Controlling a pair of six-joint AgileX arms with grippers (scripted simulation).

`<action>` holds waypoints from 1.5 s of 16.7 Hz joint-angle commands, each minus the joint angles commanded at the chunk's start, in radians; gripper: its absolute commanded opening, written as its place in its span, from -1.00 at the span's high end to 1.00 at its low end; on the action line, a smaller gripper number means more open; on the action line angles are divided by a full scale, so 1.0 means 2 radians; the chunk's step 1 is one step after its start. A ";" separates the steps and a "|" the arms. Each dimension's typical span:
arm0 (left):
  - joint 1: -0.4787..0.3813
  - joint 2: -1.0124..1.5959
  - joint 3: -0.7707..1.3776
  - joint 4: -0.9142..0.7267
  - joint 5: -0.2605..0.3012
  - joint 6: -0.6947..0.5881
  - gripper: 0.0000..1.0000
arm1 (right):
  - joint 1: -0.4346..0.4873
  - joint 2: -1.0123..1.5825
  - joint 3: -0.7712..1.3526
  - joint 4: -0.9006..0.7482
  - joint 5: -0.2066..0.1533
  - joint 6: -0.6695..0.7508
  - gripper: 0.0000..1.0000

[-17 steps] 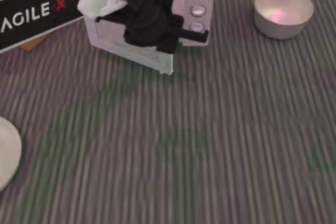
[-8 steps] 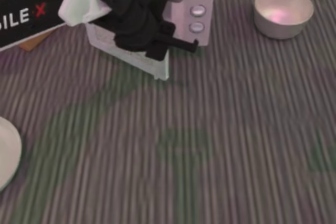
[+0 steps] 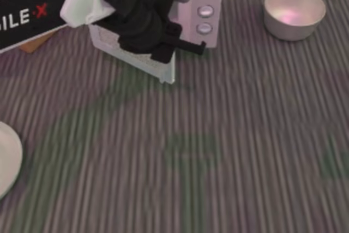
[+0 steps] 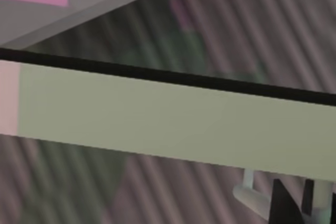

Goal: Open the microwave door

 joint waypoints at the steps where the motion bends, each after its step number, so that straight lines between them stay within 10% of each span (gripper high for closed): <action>1: 0.000 0.000 0.000 0.000 0.000 0.000 1.00 | 0.000 0.000 0.000 0.000 0.000 0.000 -1.00; 25: 0.017 -0.033 -0.043 0.011 0.034 0.059 1.00 | 0.000 0.000 0.000 0.000 0.000 0.000 -1.00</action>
